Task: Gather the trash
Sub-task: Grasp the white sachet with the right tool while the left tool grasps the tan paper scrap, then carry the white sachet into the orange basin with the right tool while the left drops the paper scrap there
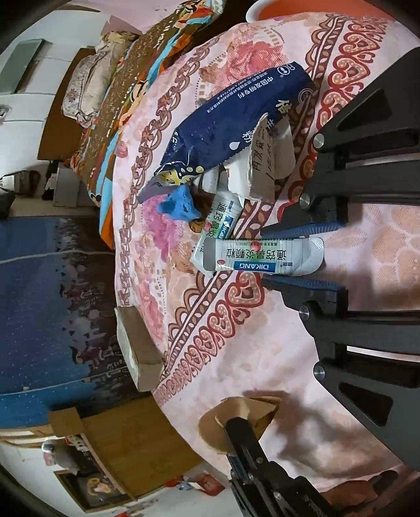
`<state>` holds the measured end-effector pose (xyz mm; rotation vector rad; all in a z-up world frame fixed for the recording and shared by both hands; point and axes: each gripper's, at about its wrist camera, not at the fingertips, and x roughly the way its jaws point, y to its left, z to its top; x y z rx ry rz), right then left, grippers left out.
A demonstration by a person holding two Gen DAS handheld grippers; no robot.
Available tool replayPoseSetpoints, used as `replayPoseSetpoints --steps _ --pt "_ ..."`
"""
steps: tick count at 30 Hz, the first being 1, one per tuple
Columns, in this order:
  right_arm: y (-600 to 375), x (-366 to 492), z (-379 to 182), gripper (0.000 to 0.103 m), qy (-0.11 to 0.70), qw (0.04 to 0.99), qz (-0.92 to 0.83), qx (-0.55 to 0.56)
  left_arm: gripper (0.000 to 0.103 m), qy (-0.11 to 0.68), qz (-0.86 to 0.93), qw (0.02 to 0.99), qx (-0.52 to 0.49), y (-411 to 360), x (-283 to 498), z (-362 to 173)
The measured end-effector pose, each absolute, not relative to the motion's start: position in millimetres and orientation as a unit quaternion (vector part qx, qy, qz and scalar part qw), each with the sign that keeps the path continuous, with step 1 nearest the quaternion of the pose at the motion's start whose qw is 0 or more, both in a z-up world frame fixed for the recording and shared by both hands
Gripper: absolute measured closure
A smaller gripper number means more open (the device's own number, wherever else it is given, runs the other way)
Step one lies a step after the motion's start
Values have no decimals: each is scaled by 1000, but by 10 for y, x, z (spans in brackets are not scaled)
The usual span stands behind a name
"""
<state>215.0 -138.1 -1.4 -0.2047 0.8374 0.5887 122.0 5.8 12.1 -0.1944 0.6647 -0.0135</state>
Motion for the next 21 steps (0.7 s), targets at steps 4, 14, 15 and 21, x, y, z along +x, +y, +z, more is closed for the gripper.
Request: replayPoseSetpoints --steps 4,14,15,21 --pt "-1405 2104 13 84 388 871 285 -97 103 318 -10 943 -93 15 1206 161" --pt "-1793 1752 519 83 233 922 309 -31 103 225 -46 970 -73 -256 1183 520" --pt "-1848 1712 587 83 210 929 302 -28 103 209 -54 974 -66 -313 1183 588" --pt "-2272 1515 920 83 96 967 236 -5 103 118 -116 986 -25 -710 1205 990"
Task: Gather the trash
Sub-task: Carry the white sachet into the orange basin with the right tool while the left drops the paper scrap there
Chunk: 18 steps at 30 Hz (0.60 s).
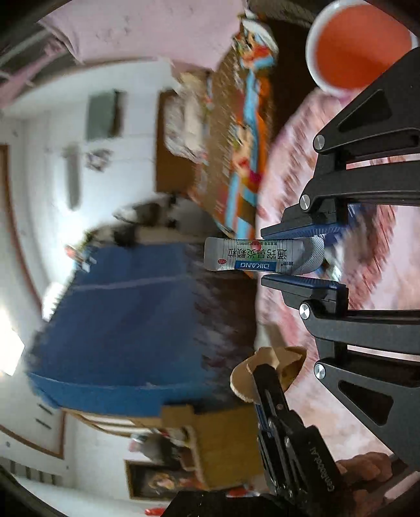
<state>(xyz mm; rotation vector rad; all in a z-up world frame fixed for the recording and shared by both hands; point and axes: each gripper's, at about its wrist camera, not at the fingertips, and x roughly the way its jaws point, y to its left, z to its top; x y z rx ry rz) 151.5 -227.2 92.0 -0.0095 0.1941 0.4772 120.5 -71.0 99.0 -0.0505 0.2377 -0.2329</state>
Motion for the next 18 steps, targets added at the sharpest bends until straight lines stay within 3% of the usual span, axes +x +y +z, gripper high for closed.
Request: replayPoseSetpoints --steps 9,18 --pt "-3022 1405 1127 83 13 991 129 29 103 67 -218 973 17 -1390 1401 1331" --pt "-3625 1440 1132 83 12 997 32 69 103 86 -292 952 26 -2043 1626 1307"
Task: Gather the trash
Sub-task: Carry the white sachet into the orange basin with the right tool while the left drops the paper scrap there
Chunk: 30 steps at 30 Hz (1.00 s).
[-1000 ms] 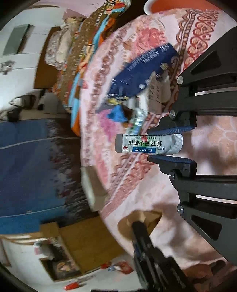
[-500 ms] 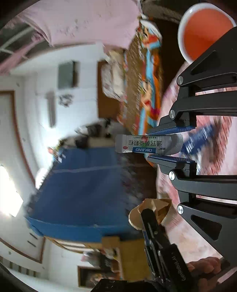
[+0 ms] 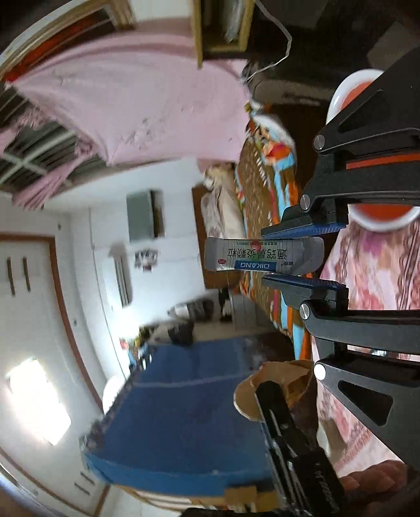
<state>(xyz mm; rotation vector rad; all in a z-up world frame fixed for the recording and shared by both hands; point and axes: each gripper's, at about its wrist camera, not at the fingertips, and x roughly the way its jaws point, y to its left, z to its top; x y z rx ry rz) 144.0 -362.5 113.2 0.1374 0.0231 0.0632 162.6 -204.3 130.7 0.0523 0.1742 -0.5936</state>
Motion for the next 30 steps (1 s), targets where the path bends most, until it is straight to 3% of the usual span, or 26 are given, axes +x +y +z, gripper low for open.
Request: replayPoseSetpoints --steps 21,24,26,30 --pt "-4438 1696 712 82 121 976 -77 166 102 253 -346 904 -3 -3018 2315 850" --pt "-4485 1722 663 81 135 972 -81 176 97 268 -349 898 -10 -3044 2369 816" --pt "-4516 1739 630 80 143 970 -83 181 87 283 -351 892 -15 -3057 2412 788" --pt "-4544 1754 585 72 153 966 -85 188 80 302 -349 887 -34 -3019 2468 736"
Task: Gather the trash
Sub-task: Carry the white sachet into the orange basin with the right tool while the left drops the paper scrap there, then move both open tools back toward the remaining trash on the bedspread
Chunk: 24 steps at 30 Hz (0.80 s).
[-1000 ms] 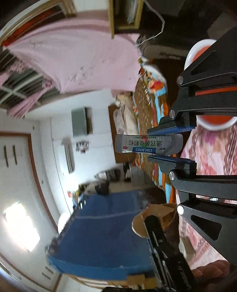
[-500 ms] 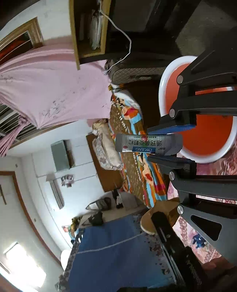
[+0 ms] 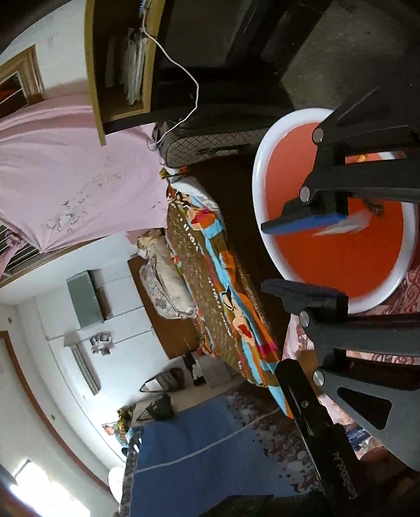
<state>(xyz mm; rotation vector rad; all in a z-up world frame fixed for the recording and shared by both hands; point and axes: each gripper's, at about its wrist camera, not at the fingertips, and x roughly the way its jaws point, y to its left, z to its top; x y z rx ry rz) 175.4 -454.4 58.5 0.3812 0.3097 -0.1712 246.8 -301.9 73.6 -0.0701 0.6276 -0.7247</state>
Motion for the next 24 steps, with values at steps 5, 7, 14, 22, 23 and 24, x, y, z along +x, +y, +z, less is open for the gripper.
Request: replayPoseSetpoints --steps 5,7,14,22,23,24 --pt "-4553 1759 581 64 152 966 -84 189 74 304 -340 889 -44 -2921 2485 737" --pt "-4555 1759 587 61 150 967 -82 187 72 301 -335 892 -49 -2862 2486 745" --pt "-4444 1710 687 51 119 976 -78 166 58 263 -296 916 -60 -2576 2404 806" --pt "-4237 1623 812 21 67 985 -60 144 35 205 -238 946 -76 -2124 2248 875" --pt "-4200 1606 827 20 59 987 -58 139 32 199 -230 950 -78 -2060 2226 881" --pt "-4163 1589 841 15 52 988 -54 136 31 191 -219 954 -80 -1980 2194 887"
